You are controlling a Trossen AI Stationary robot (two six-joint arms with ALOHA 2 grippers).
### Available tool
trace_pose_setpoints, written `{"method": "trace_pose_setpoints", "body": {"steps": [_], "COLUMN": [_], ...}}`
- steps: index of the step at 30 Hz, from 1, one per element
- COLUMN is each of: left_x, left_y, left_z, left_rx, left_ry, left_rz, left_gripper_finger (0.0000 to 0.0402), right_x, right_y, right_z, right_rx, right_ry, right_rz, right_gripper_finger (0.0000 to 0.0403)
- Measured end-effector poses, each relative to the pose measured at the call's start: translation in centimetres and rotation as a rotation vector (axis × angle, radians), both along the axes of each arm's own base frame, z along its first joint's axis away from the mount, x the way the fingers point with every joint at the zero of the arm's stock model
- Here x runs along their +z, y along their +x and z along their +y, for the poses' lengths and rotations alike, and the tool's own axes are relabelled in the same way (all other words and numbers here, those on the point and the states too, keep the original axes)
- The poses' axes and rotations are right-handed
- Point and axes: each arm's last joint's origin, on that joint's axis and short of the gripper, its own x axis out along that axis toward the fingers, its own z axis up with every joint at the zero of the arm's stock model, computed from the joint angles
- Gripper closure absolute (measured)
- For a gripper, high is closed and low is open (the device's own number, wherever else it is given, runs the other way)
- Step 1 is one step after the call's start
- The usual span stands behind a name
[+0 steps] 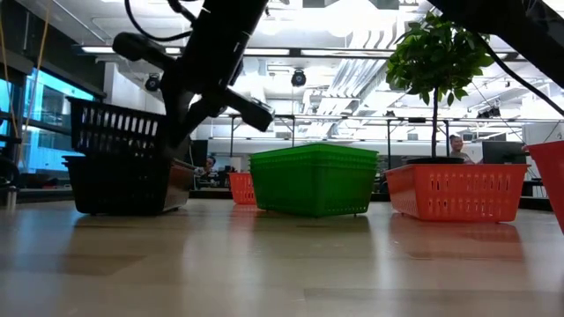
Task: Stack baskets by color
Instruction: Stack the black basket on the black basket
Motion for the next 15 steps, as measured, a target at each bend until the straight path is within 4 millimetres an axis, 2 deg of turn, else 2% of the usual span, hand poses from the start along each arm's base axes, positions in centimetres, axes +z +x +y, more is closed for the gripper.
{"method": "trace_pose_setpoints", "body": {"steps": [15], "left_x": [0.06], "left_y": [-0.01], "left_z": [0.01], "left_rx": [0.001], "left_ry": [-0.008], "left_rz": [-0.008], "left_gripper_finger": [0.0401], "right_x": [-0.15], "right_y": [-0.31], "right_z": [-0.14], "right_rx": [-0.038], "right_ry": [-0.025], "right_rz": [0.022], "right_gripper_finger": [0.0402]}}
